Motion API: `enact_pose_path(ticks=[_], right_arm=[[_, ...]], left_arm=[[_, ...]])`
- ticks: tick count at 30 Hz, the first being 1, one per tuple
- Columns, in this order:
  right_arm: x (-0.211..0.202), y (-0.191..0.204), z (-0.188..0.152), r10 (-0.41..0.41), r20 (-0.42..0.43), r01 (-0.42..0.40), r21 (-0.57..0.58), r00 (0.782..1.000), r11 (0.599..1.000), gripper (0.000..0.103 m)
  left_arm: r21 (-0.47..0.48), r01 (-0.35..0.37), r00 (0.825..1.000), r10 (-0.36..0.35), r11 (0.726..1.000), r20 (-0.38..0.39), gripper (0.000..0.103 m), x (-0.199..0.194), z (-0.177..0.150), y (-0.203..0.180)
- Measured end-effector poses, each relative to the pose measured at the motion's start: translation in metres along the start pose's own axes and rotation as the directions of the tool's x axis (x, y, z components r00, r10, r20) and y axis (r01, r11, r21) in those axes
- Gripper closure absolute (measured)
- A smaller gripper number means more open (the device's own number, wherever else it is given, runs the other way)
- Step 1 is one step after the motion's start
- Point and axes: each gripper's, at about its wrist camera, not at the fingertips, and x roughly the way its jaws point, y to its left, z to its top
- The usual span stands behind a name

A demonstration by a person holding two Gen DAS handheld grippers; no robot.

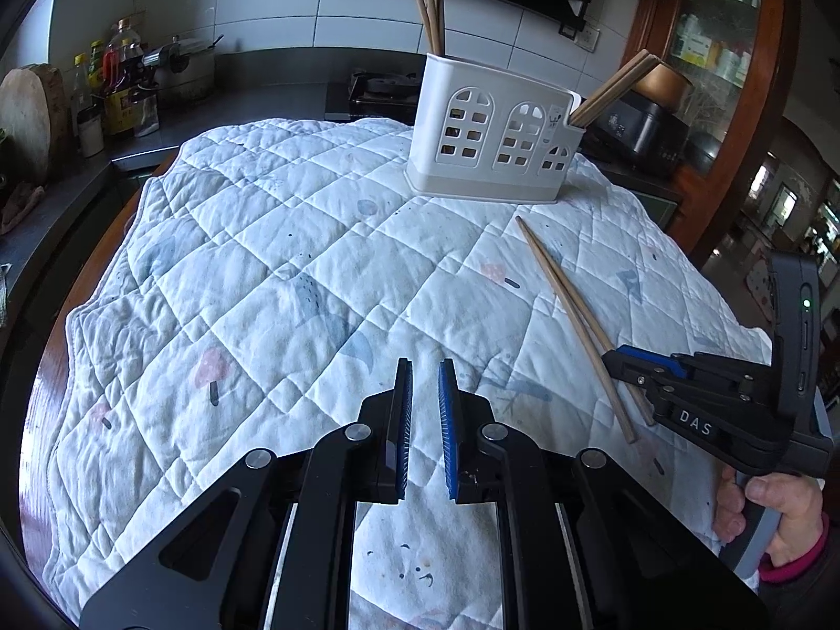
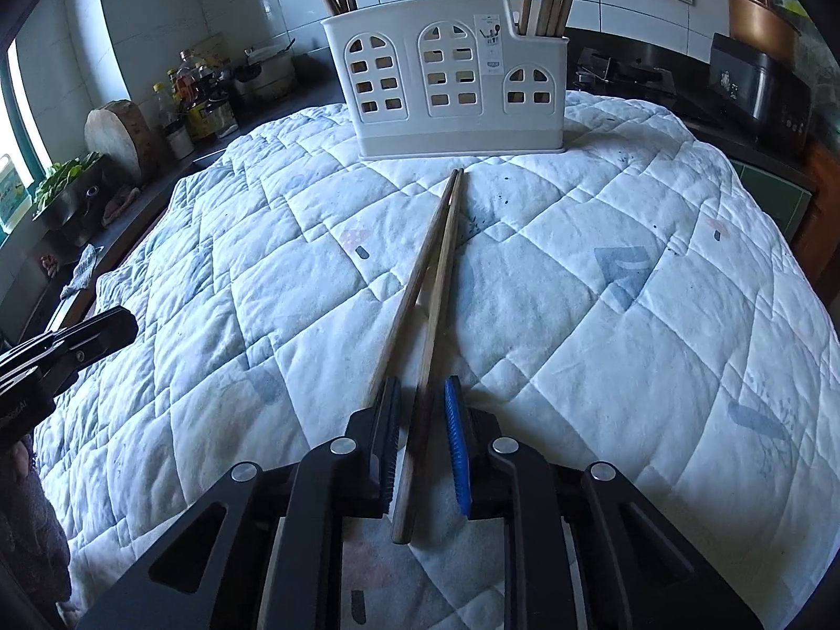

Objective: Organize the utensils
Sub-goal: 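Lower the right tool onto a remaining chopstick and close it, then hold the chopstick in the right tool while the left tool opens over the last chopstick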

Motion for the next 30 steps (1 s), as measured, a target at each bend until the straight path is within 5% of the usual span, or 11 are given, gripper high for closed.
enact_pose_path(ticks=[14, 30], right_arm=[[-0.013, -0.017, 0.004, -0.010, 0.060, 0.008, 0.034, 0.998, 0.999, 0.096], [-0.027, -0.050, 0.004, 0.030, 0.120, -0.043, 0.109, 0.992, 0.993, 0.096]], left_arm=[[0.066, 0.068, 0.997, -0.066, 0.995, -0.041, 0.091, 0.010, -0.004, -0.041], [0.037, 0.125, 0.977, -0.117, 0.991, -0.178, 0.091, 0.041, -0.024, -0.056]])
